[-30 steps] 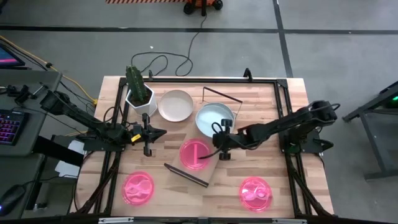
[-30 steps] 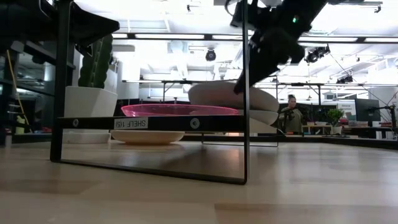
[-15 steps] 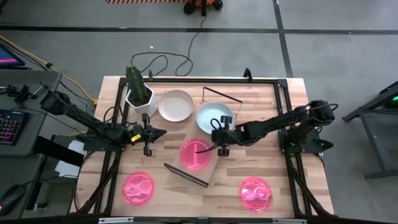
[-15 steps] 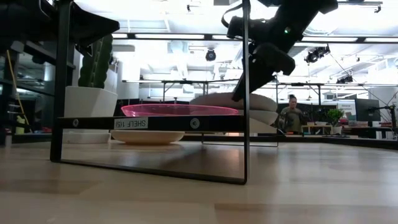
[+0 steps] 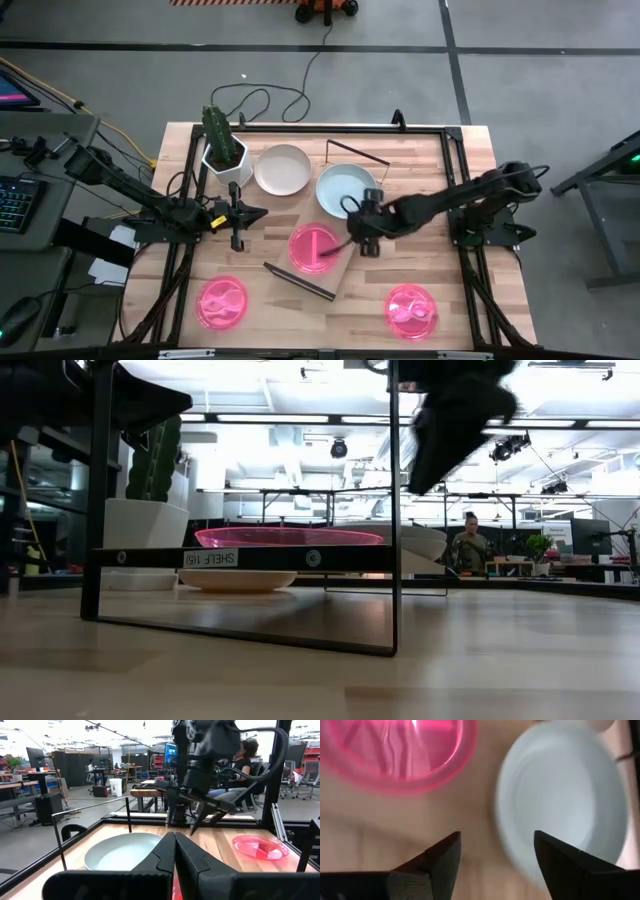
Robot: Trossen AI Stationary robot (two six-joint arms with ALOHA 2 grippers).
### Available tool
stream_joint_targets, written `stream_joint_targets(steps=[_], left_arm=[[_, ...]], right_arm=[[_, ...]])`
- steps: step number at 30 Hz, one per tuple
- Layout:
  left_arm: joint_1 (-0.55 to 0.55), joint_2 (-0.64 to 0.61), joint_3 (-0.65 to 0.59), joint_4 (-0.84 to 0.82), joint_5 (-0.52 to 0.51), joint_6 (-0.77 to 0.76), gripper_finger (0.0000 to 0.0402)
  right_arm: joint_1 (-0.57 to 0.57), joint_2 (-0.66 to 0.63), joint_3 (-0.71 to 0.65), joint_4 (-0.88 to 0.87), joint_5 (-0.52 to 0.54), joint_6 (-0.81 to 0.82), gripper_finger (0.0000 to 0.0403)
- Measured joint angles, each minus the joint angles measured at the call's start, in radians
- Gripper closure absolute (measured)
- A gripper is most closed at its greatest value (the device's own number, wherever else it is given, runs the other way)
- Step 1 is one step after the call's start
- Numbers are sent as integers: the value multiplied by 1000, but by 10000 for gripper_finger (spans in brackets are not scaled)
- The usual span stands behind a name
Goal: Place and stack plates onto a shelf
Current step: Stack the white plate on top of the other white plate on the shelf
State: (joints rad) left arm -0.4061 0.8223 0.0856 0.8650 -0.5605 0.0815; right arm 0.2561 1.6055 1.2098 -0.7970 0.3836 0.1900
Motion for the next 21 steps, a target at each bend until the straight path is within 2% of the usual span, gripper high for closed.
stream_joint_targets(steps=[4, 7, 10, 14, 21], left_arm=[[0, 0, 0, -6, 17, 0, 401], [0, 0, 0, -6, 30, 0, 401], [0, 0, 0, -7, 33, 4, 401], [0, 0, 0, -6, 34, 32, 401], [0, 0, 0, -5, 34, 35, 401]], right_arm=[[86, -85, -108, -15, 32, 128, 167], [167, -184, -223, 29, 113, 259, 167], [242, -292, -349, 147, 217, 363, 167], [299, -417, -521, 444, 332, 376, 167], [294, -520, -803, 1143, 387, 46, 167]])
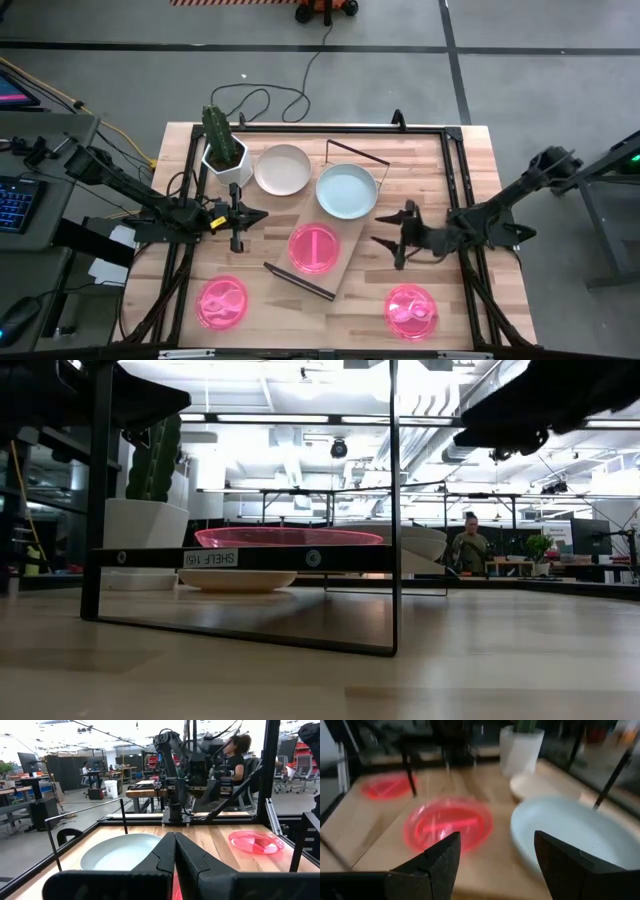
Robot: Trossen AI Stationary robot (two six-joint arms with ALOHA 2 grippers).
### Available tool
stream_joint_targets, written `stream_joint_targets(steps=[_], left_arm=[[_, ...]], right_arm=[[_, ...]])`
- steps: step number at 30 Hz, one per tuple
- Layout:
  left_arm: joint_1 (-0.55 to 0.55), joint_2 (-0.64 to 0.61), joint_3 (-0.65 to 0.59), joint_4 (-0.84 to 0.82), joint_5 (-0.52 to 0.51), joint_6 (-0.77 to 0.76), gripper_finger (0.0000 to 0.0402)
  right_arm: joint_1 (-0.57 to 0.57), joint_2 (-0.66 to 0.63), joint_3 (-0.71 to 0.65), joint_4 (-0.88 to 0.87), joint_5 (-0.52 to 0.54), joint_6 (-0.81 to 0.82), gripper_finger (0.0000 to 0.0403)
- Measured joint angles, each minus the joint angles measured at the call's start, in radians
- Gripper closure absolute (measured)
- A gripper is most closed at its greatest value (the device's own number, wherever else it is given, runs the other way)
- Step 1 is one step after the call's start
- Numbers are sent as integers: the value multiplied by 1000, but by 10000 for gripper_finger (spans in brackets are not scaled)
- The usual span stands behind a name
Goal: Place and stack plates onto a shelf
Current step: Stack the white plate on top of the other white plate on the shelf
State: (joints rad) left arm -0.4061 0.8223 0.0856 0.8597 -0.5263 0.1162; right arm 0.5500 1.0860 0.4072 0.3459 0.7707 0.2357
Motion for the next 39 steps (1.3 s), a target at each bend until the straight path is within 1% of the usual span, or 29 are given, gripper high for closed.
stream_joint_targets(steps=[2, 4, 6, 7, 9, 12, 14, 17, 19, 22, 26, 29, 32, 36, 39], left_arm=[[0, 0, 0, 0, 0, 0, 401], [0, 0, 0, 0, 0, 0, 401], [0, 0, 0, 0, 0, 0, 401], [0, 0, 0, 0, 0, 0, 401], [0, 0, 0, 0, 0, 0, 401], [0, 0, 0, -1, 0, 0, 401], [0, 0, 0, -1, 0, 0, 401], [0, 0, 0, 0, -1, 9, 401], [0, 0, 0, 0, -1, 17, 401], [0, 0, 0, 0, -1, 19, 401], [0, 0, 0, -8, -1, 15, 401], [0, 0, 0, -15, -1, -8, 401], [0, 0, 0, -16, -4, -16, 401], [0, 0, 1, -16, -53, -15, 401], [0, 0, 9, -19, -83, 12, 399]], right_arm=[[-22, -13, -79, 160, 16, -94, 167], [-62, -37, -143, 269, 25, -150, 167], [-116, -86, -185, 326, 20, -183, 167], [-151, -122, -197, 328, -5, -190, 167], [-229, -199, -208, 292, -105, -188, 167], [-360, -300, -200, 175, -325, -154, 167], [-446, -343, -186, 105, -467, -130, 167], [-571, -371, -177, 46, -629, -120, 167], [-641, -376, -177, 37, -714, -128, 167], [-717, -380, -177, 38, -816, -140, 167], [-745, -395, -177, 22, -943, -142, 167], [-730, -416, -177, -6, -963, -135, 167], [-703, -441, -177, -8, -932, -151, 167], [-679, -492, -177, -15, -877, -193, 167], [-673, -534, -177, -64, -876, -211, 174]])
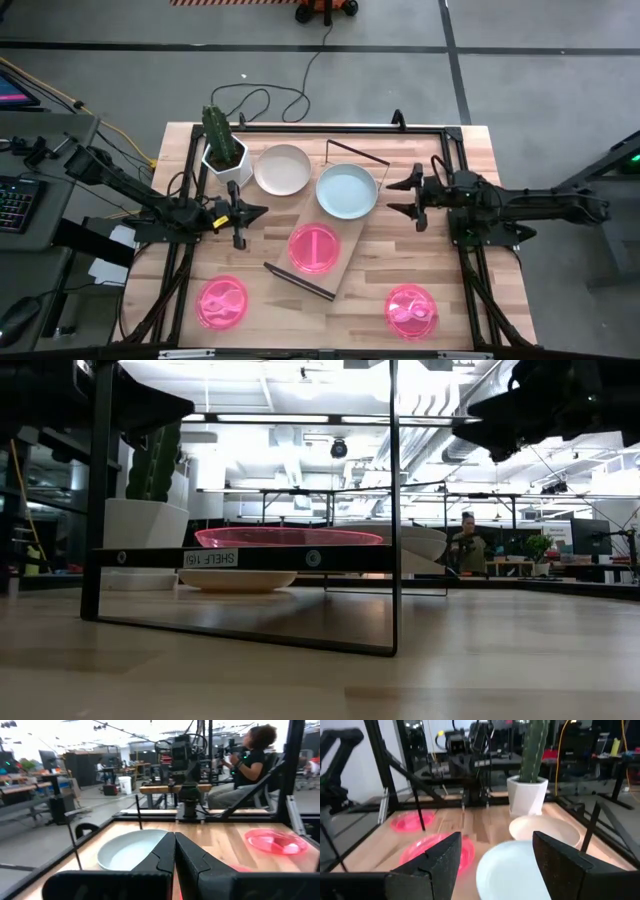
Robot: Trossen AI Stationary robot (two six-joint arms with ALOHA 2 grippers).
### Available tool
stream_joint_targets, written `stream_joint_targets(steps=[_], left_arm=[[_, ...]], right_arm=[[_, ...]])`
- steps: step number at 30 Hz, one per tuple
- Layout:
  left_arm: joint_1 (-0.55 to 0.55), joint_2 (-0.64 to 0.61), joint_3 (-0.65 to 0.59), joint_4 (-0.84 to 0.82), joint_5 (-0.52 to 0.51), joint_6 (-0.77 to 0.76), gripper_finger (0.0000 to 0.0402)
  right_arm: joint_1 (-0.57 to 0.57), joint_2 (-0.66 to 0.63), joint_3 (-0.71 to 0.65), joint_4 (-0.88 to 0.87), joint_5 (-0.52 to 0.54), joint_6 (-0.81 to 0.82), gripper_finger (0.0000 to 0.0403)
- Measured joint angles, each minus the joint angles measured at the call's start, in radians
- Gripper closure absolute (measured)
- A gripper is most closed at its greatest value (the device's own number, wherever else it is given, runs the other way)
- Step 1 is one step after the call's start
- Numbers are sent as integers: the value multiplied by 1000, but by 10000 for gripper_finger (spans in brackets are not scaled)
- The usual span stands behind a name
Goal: Place and stack plates onto a shelf
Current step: Stack the white plate on top of the other white plate on the shelf
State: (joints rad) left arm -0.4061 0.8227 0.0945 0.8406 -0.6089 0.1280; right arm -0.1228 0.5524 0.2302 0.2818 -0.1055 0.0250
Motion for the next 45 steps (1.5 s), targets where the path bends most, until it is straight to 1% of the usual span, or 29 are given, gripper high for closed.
stream_joint_targets(steps=[5, 8, 10, 13, 16, 19, 21, 23, 26, 28, 31, 35, 38, 45], left_arm=[[12, 0, 45, -4, -29, 54, 387], [38, 0, 68, -20, -30, 83, 377], [67, 0, 94, -71, -31, 75, 371], [135, 2, 172, -259, -31, 13, 359], [216, 33, 305, -523, -27, -52, 339], [286, 97, 435, -744, -6, -104, 317], [321, 142, 493, -854, 12, -138, 303], [344, 183, 526, -912, 42, -167, 291], [363, 232, 535, -960, 82, -179, 278], [369, 257, 535, -993, 89, -182, 274], [377, 288, 535, -1041, 91, -210, 273], [381, 316, 535, -1055, 91, -221, 273], [380, 320, 535, -1055, 92, -199, 273], [380, 321, 535, -1055, 94, -186, 273]], right_arm=[[-2, -78, 0, -147, 2, -5, 219], [-2, -142, 0, -175, 36, -19, 253], [-2, -181, 0, -187, 52, -31, 272], [-2, -228, 0, -198, 54, -34, 295], [-2, -247, 0, -213, 58, -26, 315], [-2, -245, 0, -214, 59, -24, 334], [-1, -240, 0, -213, 59, -25, 348], [-1, -238, 0, -217, 59, -26, 365], [-1, -238, 0, -230, 59, -26, 392], [-1, -238, 0, -234, 59, -25, 400], [-1, -238, 0, -236, 59, -3, 396], [-1, -238, 0, -236, 69, 2, 402], [-1, -238, 0, -237, 99, 26, 401], [-1, -238, 0, -237, 104, 45, 402]])
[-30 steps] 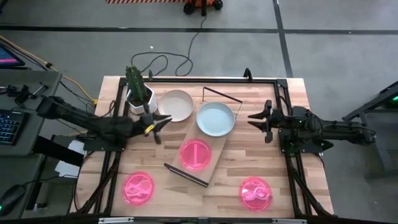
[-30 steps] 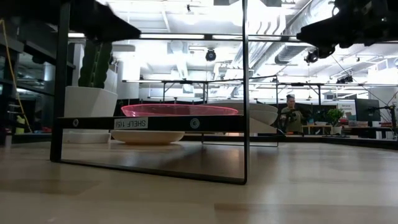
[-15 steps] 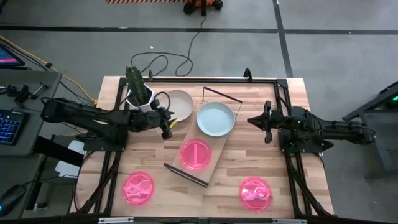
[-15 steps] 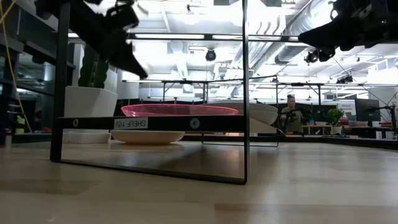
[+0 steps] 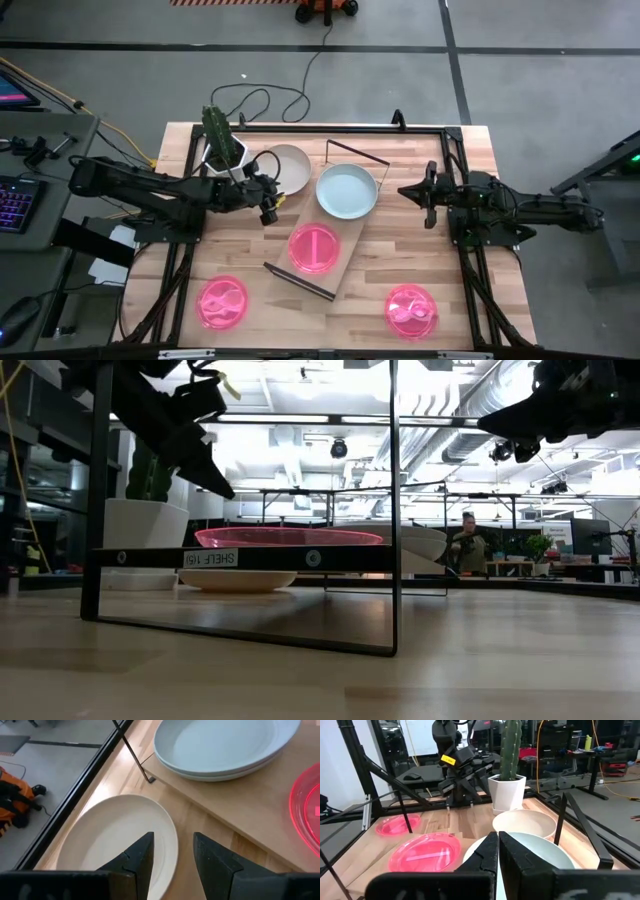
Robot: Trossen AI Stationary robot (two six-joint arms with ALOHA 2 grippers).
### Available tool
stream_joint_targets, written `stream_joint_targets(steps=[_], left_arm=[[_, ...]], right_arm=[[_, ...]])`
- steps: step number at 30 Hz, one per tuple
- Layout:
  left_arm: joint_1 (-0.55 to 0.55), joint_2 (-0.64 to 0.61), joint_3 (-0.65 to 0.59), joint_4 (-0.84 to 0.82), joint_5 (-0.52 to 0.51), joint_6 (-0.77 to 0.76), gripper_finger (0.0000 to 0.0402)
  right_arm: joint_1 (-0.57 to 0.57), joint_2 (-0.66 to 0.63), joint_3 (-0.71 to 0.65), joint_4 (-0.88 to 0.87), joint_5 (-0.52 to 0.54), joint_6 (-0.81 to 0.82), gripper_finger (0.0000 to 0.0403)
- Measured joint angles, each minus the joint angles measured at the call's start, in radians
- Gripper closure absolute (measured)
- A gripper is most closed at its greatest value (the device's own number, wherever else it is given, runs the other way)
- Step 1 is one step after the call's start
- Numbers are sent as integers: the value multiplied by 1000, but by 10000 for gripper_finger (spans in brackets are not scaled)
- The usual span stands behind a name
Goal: Place and stack plates onto a shelf
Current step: Stack the white plate on top of the other white plate on the shelf
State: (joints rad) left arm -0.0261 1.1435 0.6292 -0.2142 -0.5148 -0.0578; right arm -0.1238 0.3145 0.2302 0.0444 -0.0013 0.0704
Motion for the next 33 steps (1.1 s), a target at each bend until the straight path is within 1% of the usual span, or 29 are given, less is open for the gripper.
stream_joint_targets(steps=[16, 20, 24, 28, 33], left_arm=[[0, 0, 0, -12, 4, -1, 273], [2, 0, 0, -23, 55, 0, 273], [27, 0, -1, -66, 129, 17, 273], [74, 0, -1, -88, 145, 57, 273], [161, 0, -1, -95, 282, 117, 273]], right_arm=[[0, 0, 0, -4, 0, 0, 403], [0, 0, 0, -6, -1, 0, 403], [0, 0, 0, -25, -1, 0, 403], [0, 0, 0, -66, -1, 0, 403], [0, 0, 0, -88, -1, 0, 403]])
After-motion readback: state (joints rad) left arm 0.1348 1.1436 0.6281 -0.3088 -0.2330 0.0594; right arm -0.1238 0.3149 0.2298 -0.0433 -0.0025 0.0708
